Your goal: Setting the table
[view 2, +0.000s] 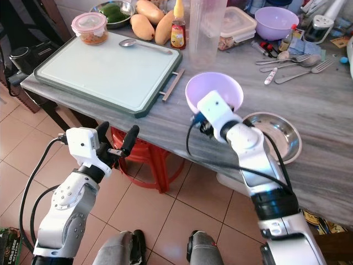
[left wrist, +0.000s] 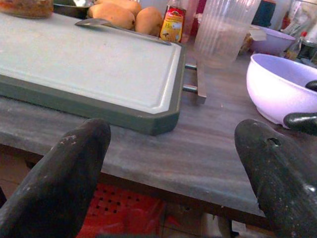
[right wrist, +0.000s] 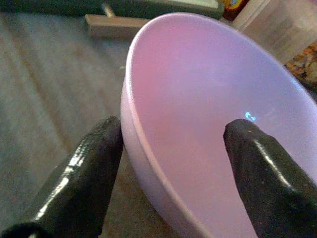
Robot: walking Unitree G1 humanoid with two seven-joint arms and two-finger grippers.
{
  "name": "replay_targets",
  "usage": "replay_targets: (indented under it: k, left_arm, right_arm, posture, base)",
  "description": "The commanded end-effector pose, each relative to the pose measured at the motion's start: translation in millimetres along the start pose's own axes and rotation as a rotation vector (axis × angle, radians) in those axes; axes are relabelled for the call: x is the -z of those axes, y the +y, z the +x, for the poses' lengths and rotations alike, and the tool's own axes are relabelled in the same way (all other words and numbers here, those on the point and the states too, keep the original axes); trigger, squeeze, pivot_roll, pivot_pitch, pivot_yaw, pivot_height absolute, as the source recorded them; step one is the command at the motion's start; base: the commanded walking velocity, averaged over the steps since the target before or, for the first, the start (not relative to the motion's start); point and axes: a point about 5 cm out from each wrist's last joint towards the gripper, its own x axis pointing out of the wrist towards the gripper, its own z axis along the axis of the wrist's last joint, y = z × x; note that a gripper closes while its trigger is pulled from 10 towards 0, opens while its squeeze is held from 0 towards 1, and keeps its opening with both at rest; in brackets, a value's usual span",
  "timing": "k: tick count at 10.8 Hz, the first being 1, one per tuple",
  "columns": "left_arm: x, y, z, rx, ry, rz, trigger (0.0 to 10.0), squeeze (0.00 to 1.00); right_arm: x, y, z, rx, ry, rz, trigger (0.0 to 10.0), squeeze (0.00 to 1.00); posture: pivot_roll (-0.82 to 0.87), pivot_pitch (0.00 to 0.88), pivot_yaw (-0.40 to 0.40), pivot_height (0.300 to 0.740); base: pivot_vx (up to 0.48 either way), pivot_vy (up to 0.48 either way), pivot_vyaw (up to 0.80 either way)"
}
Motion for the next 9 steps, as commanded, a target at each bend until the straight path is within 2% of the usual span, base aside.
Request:
replay_targets:
  k: [1,5,8,9]
  left_arm:
    - [2.0,1.5,-0.1,0.002,0.006,0.004,10.0,0.0]
    - [3.0,0.0,4.3,0.005,-0.002,-0.005,10.0,0.0]
    - [4.4,-0.4,6.0,0.006,0.001,-0.006,10.0,0.0]
    - [4.7,0.1,6.4,0.005,0.001,-0.006,10.0,0.0]
  right_arm:
    - [-8.2,-8.4,-1.6,0.036,-0.024,0.005,10.0,0.0]
    - [-23.0,-18.6,-4.4,0.111,-0.096,0.078,10.0,0.0]
    - [-16.2,1.6,-7.0,-0.008,-0.056,0.114,10.0,0.0]
    - [-15.3,2.6,-9.3,-0.02,-0.052,0.12,10.0,0.0]
  posture:
    - [-0.04,0.144,0.041,0.74]
    - [-0.05,0.13,0.034,0.74]
    - [-0.06,0.131,0.032,0.74]
    - [-0.07,0.133,0.032,0.74]
  base:
    - [0.0,0.0,0.0]
    - [0.0,0.0,0.0]
    - [0.0,0.0,0.0]
    - [0.0,0.0,0.0]
